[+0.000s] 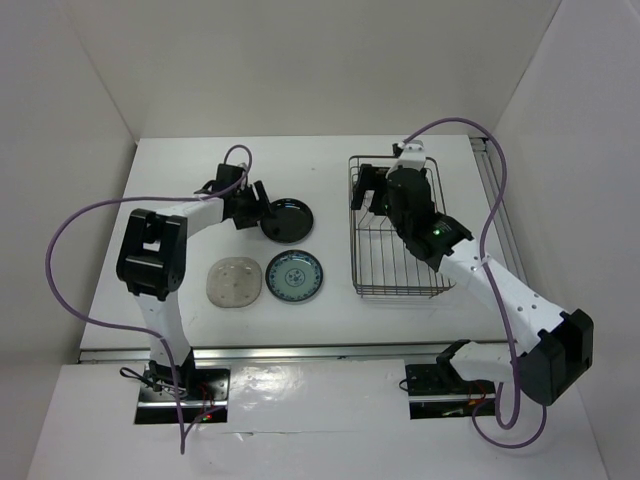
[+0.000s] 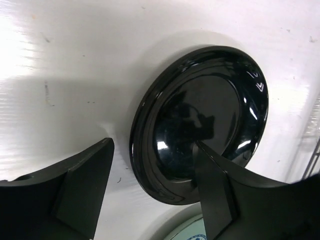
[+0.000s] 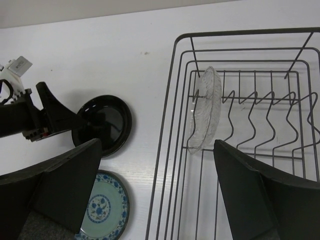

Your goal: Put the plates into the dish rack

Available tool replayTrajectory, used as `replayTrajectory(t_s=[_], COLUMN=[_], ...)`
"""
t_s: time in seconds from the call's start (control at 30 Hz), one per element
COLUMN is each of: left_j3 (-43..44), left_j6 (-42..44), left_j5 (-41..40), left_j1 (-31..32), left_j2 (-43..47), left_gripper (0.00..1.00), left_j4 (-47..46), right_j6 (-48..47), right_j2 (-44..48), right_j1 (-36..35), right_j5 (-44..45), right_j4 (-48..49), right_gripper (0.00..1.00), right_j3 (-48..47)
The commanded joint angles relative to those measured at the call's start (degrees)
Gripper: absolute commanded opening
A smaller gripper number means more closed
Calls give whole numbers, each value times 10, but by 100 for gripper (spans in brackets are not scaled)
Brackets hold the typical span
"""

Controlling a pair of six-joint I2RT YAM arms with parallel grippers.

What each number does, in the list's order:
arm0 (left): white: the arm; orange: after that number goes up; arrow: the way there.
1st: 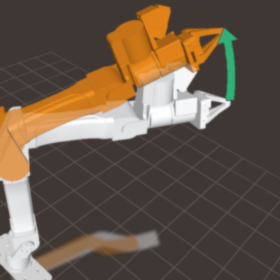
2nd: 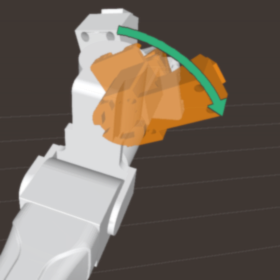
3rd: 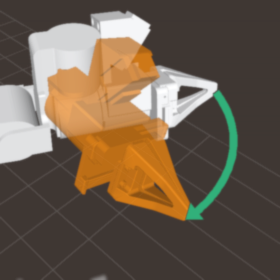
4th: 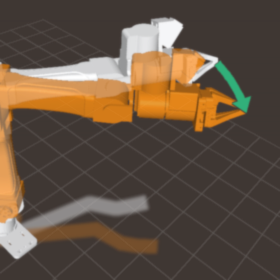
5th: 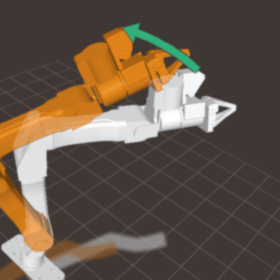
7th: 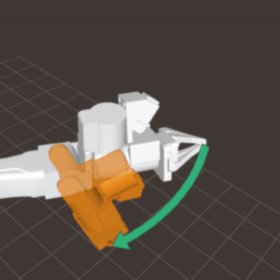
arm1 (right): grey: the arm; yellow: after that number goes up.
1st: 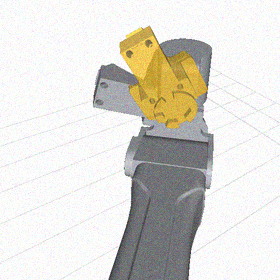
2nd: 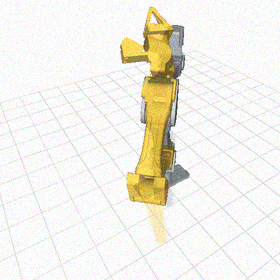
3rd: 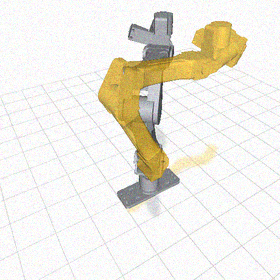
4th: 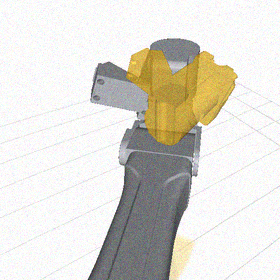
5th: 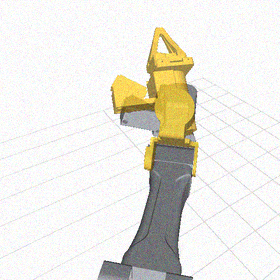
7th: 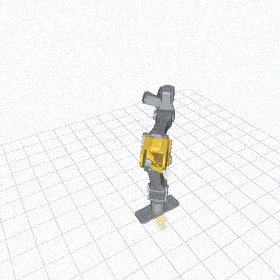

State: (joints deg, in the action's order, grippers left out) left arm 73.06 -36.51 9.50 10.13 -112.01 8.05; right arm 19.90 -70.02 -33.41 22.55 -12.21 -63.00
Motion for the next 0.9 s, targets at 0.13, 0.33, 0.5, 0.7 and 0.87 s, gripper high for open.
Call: replayTrajectory(t_s=[0.13,0.33,0.5,0.7,0.87], left_j3=[-18,-23,-10,-29,-78], left_j6=[-22,-33,-38,-58,-87], left_j5=[49,61,80,109,153], left_j1=[-8,-13,-24,-42,-64], left_j2=[-21,-38,-63,-74,-35], left_gripper=[68,56,6,0,0], left_j4=[-53,-60,-55,-97,-165], right_j6=[-14,-14,-14,-19,-33], right_j2=[16,27,32,37,37], right_j1=[-5,-5,-5,-5,-5], right_j5=[-29,-29,-29,-35,-40], right_j4=[34,39,39,45,50], right_gripper=[99,99,99,99,99], right_j3=[11,16,17,22,32])
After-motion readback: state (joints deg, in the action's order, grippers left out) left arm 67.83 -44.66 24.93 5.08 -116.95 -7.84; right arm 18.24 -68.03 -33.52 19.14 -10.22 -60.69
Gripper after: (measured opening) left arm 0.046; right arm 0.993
